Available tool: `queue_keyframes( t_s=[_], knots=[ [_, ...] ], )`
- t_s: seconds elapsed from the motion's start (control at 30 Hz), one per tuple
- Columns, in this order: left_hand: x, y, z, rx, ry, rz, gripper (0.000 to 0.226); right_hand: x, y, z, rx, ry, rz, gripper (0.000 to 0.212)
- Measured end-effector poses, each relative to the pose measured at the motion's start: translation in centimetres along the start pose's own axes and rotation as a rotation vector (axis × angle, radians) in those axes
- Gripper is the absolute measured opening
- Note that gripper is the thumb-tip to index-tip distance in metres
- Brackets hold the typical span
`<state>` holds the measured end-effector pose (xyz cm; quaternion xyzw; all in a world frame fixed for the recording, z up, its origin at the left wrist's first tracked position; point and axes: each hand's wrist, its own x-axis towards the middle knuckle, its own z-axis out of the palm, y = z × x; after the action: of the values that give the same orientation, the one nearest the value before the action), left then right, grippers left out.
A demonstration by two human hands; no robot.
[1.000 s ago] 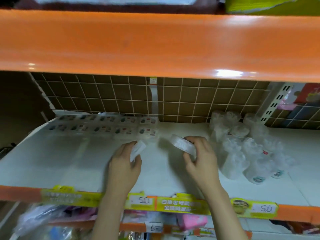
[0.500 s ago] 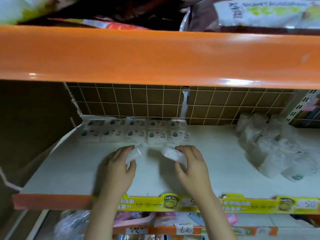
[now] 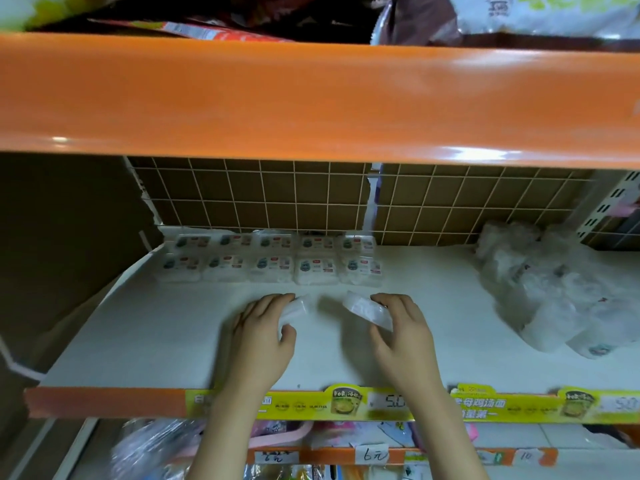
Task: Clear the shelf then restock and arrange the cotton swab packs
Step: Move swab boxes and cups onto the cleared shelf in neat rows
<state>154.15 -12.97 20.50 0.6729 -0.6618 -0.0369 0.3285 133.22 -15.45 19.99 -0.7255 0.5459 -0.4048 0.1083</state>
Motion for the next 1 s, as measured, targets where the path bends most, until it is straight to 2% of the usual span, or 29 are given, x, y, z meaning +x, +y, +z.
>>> queue_keyframes(
  t_s=[0.13,0.4,0.57,0.87,1.0],
  knots=[
    [0.2,-2.3,-1.0,0.010,0.016,-0.005,0.047,0.4,-1.1,1.5,-0.015,-0.005,0.002,0.038],
    [1.3,-11.3,-5.9,0.055,0.063,-0.111,0.045,0.5,-6.9,7.7,0.003,-0.049,-0.024,0.038],
    [1.9,-16.1,-7.1,0.079,0.027,-0.111,0.049,0.1,-9.7,11.2,0.023,-0.059,-0.051,0.041],
    [3.1,-17.4,-6.2,0.059,-0.003,-0.096,0.050,-0.2,-11.1,12.8,-0.011,-0.027,-0.027,0.039],
    [2.8,-17.8,-6.1,0.103,-0.096,-0.065,0.048,-0.3,-11.5,13.3,-0.023,-0.038,-0.029,0.039]
  ],
)
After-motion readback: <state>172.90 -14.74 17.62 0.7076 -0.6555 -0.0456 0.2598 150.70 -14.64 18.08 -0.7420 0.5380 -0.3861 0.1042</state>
